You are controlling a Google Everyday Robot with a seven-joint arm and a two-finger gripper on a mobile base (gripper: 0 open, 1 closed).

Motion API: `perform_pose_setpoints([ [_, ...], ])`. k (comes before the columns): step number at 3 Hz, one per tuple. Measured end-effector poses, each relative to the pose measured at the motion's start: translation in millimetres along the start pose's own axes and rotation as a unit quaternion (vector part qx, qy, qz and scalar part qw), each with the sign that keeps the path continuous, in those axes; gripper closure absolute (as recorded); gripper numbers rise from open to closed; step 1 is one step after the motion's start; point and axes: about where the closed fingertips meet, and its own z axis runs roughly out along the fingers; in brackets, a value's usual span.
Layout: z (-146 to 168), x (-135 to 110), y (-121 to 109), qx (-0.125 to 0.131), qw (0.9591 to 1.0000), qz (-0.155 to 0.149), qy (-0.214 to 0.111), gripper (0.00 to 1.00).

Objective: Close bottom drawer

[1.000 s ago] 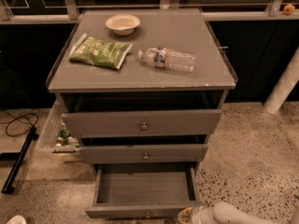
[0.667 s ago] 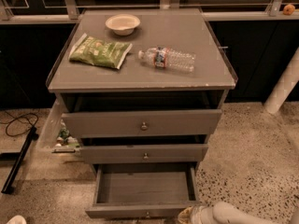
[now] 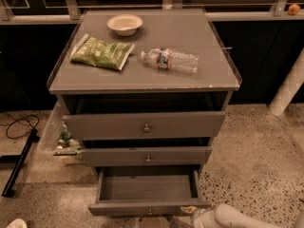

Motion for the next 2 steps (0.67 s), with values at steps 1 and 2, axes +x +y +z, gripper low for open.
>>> perform_pose_setpoints([
  [1,0,0,1,0.0,1.0,0.0,0.0,0.0],
  [2,17,-16,-36,-0.003,0.9997,-0.02,-0.014,0.19],
])
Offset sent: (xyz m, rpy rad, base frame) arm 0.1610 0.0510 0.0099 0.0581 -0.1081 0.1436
